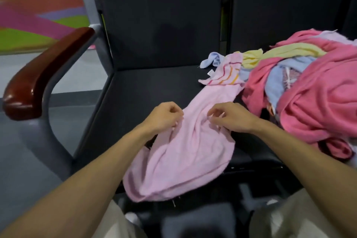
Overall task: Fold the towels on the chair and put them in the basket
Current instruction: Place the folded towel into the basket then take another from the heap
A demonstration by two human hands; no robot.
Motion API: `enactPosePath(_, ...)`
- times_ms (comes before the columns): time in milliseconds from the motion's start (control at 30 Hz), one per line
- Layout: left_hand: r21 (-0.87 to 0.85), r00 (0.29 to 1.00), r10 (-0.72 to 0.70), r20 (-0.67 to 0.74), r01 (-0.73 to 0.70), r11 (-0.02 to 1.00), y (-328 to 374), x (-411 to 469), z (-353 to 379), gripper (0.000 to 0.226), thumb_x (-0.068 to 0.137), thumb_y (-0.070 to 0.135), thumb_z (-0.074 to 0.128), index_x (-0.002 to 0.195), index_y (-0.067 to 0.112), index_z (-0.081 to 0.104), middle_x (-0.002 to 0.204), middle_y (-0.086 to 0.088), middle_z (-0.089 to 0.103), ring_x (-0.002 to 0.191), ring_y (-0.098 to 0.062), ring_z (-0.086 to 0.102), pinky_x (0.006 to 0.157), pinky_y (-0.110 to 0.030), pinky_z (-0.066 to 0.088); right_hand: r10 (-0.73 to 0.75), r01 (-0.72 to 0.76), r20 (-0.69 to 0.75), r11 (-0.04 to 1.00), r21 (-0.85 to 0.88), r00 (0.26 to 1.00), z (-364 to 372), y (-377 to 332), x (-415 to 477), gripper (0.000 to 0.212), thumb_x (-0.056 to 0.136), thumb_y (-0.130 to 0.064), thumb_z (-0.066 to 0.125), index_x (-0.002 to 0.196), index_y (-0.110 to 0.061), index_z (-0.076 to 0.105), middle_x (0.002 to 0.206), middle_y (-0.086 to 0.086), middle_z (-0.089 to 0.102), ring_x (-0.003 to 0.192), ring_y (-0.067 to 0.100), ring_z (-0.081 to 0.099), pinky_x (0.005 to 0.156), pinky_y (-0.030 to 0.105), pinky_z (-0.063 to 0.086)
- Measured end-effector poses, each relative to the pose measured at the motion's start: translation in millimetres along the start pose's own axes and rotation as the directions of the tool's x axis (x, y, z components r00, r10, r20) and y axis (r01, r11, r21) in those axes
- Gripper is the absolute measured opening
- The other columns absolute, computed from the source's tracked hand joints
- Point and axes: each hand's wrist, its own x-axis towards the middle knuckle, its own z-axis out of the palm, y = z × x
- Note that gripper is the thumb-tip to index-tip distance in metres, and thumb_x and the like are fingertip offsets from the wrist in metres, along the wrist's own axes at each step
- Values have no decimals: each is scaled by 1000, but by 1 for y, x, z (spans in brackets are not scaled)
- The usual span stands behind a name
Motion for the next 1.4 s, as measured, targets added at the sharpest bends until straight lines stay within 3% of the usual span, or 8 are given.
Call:
enactPosePath(133,470,985,158,-68,-108,876,-16,26,19,28,95,23,45,120,20,57,119,1,48,109,-17,47,95,-35,44,105,-136,-237,984,-117,966,-13,13,11,12,84,-18,62,73,-16,64,75,-4,67,72,15,62,64,25,44)
enactPosePath(300,496,980,130,-148,-41,867,-10,47,24,30,91,48,54,105,22,57,105,4,58,104,-20,48,90,-34,32,323,-349,-135,887,-301,937,0,23,26,52,86,-66,49,76,-16,42,83,3,50,86,27,55,58,33,36)
enactPosePath(467,457,997,60,-41,-35,889,-7,45,18,22,95,38,51,91,16,53,86,2,59,89,-21,51,83,-33,31,239,-279,-157,903,-327,958,14,1,40,27,90,-39,53,76,-18,42,90,3,52,88,26,53,71,30,35)
enactPosePath(633,-152,966,-125,-225,92,984,-7,33,0,22,97,26,34,83,12,44,84,-4,49,72,-17,42,64,-30,35,244,-90,-269,873,479,932,20,-28,51,18,89,-17,55,72,-17,48,70,-5,49,64,12,44,56,26,33)
enactPosePath(767,-769,901,-432,-35,252,588,-10,16,-30,15,90,26,47,81,14,53,77,-7,53,77,-22,50,73,-34,40,374,15,-248,527,850,894,5,-39,60,15,86,-22,57,88,-11,67,91,8,68,84,23,64,76,34,53)
enactPosePath(967,-893,914,-395,92,252,374,-34,-10,-60,28,82,23,71,108,12,72,105,-7,72,97,-24,66,86,-38,53,413,18,-42,62,998,910,-11,-12,50,27,92,-6,44,112,3,59,97,16,64,87,25,62,92,35,48)
enactPosePath(1067,-935,905,-421,63,202,293,-38,-17,-62,26,88,27,67,108,12,71,104,-6,73,96,-23,68,80,-38,54,522,50,-28,-27,998,852,-11,14,51,56,80,-4,54,136,0,50,113,13,59,103,29,61,101,38,43)
enactPosePath(1400,-975,872,-484,-75,38,221,-45,-20,-77,33,85,35,68,113,18,70,103,-1,74,99,-22,69,79,-38,55,552,79,4,-125,989,834,-23,-6,17,27,96,-4,43,117,-1,59,109,14,67,101,29,64,99,39,47)
